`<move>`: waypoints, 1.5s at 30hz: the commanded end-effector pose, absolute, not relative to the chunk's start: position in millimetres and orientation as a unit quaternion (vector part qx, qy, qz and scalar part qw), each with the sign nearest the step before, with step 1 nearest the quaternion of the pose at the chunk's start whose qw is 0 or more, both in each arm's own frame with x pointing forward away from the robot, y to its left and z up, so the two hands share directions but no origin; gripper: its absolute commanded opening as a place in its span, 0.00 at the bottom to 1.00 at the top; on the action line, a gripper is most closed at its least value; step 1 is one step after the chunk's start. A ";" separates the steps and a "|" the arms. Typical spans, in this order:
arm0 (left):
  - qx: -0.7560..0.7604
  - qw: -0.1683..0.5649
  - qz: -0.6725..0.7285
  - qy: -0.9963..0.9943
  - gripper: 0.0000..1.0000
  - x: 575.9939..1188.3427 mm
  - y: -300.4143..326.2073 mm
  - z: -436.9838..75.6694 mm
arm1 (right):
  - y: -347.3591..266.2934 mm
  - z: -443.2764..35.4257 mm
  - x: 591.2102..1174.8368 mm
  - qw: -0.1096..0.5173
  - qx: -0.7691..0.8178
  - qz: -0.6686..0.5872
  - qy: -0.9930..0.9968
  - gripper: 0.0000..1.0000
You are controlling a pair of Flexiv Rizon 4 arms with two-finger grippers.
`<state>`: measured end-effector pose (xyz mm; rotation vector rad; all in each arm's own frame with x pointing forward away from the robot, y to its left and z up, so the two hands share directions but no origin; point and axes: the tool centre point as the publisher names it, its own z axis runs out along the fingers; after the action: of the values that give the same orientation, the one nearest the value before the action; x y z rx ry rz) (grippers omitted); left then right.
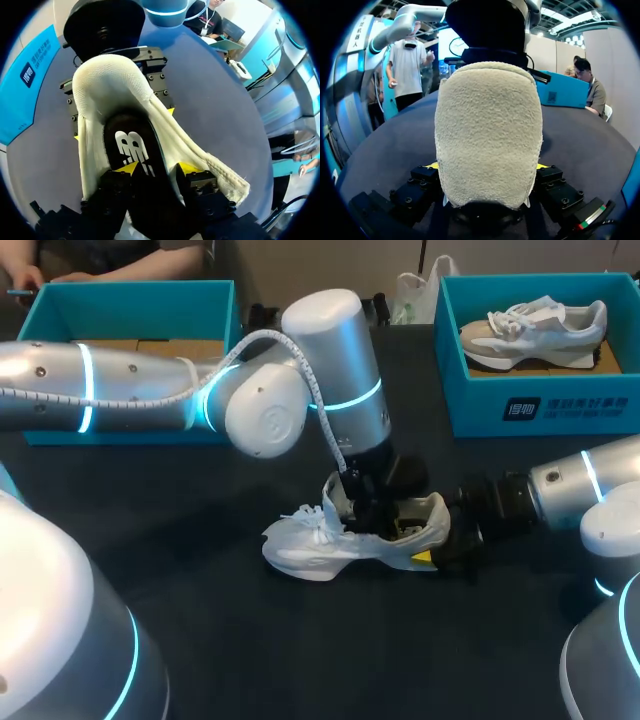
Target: Take the shoe out of the shoebox, open the shoe tongue, remove and reinsert the insole, then place the shoe into the shoebox
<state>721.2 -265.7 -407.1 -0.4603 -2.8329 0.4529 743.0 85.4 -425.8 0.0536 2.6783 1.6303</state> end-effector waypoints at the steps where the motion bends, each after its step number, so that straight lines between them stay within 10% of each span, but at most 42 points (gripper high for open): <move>1: -0.157 0.095 0.148 -0.972 0.53 719.5 -267.3 -423.4 | 87.6 -432.8 744.7 0.004 0.018 0.519 0.854 0.00; 11: -0.163 0.034 0.135 -0.977 0.46 732.9 -266.3 -432.0 | 87.6 -432.8 744.7 0.004 0.018 0.519 0.854 0.00; 15: -0.163 0.027 0.130 -0.978 0.00 737.1 -266.7 -435.1 | 87.6 -432.8 744.7 0.004 0.018 0.519 0.854 0.00; 45: -0.136 0.080 0.180 -0.971 0.00 723.3 -231.7 -369.5 | 87.6 -432.8 744.7 0.004 0.018 0.519 0.854 0.00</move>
<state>726.7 -247.7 -379.8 -0.4057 -2.8989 0.5168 743.3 85.6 -425.4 0.0542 2.6784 1.6312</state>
